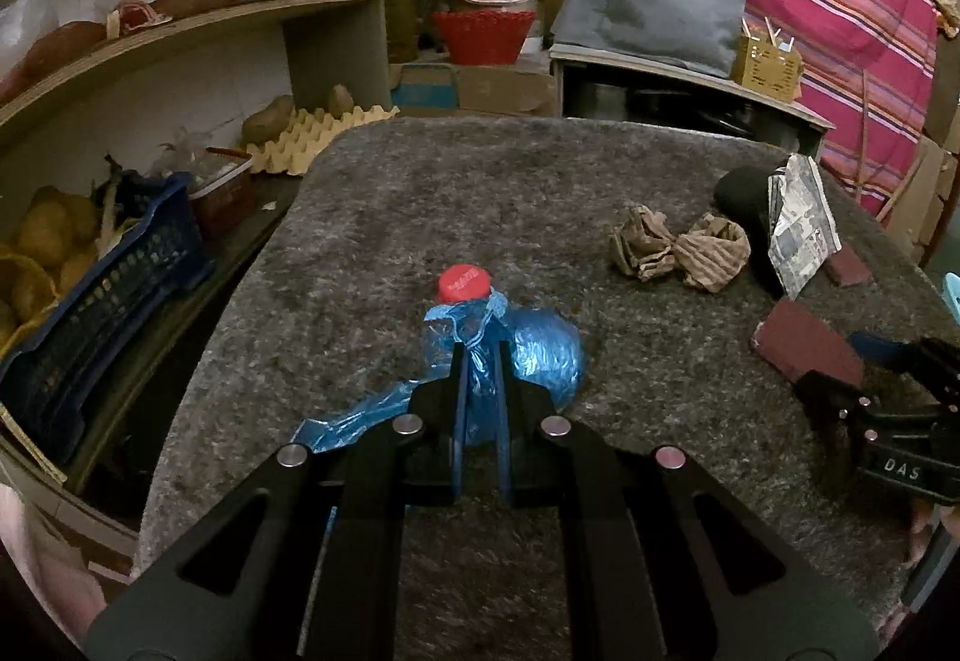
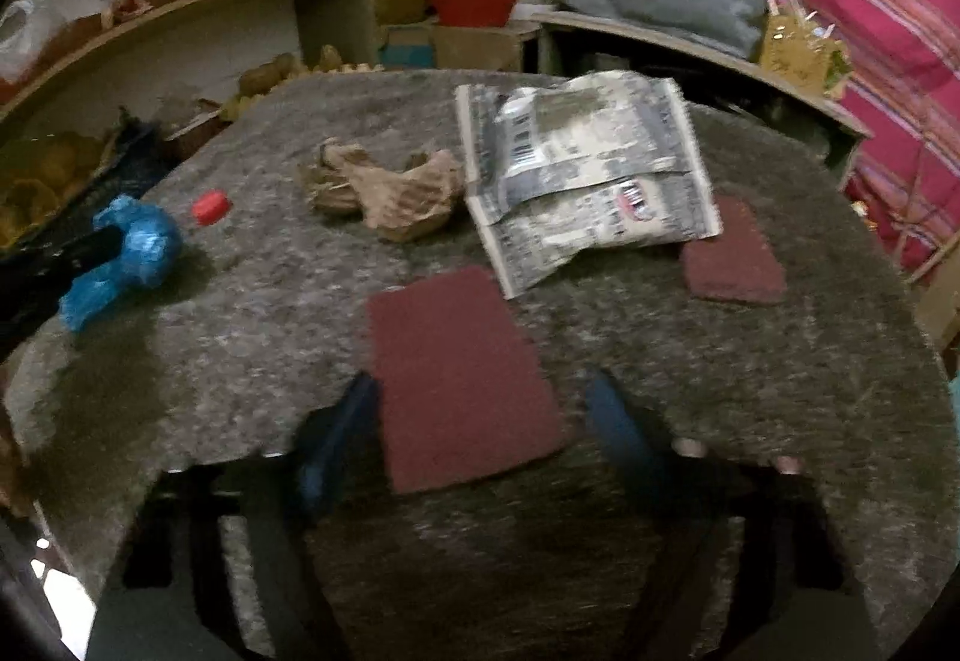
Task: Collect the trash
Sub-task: 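Hold the blue bottle with the left tool while the right tool grasps the maroon pad, then carry bottle and pad over the basket and open both tools to drop them, then return to the table and grasp the red bottle cap with the left tool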
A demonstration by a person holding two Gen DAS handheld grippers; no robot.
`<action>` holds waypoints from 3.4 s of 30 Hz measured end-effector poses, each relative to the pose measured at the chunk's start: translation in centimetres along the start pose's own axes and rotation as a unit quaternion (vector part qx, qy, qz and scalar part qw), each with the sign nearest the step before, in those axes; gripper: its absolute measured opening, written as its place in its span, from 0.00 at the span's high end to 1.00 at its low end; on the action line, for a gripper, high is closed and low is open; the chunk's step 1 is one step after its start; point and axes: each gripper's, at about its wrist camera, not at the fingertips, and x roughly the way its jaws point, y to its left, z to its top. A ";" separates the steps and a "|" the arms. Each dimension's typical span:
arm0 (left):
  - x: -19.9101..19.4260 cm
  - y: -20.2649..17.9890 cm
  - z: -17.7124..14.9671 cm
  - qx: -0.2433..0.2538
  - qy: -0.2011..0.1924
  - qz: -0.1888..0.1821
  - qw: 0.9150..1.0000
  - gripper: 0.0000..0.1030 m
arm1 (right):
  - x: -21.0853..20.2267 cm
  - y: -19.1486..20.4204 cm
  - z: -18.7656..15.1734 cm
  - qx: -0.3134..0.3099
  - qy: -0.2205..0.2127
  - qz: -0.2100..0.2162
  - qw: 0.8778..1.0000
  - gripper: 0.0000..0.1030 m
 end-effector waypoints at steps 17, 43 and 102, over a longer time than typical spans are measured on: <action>-3.3 -11.9 3.4 0.043 -0.046 -0.054 0.997 0.94 | -11.3 -13.1 -1.1 0.058 -0.093 -0.080 0.991 0.42; -7.1 -43.5 3.3 0.187 -0.093 -0.233 0.950 0.94 | -22.0 -38.5 -9.4 0.206 -0.108 -0.246 0.941 0.42; 0.6 -14.3 5.4 0.083 -0.066 -0.027 0.994 0.05 | -10.6 -25.7 -1.7 0.173 -0.111 -0.192 0.960 0.07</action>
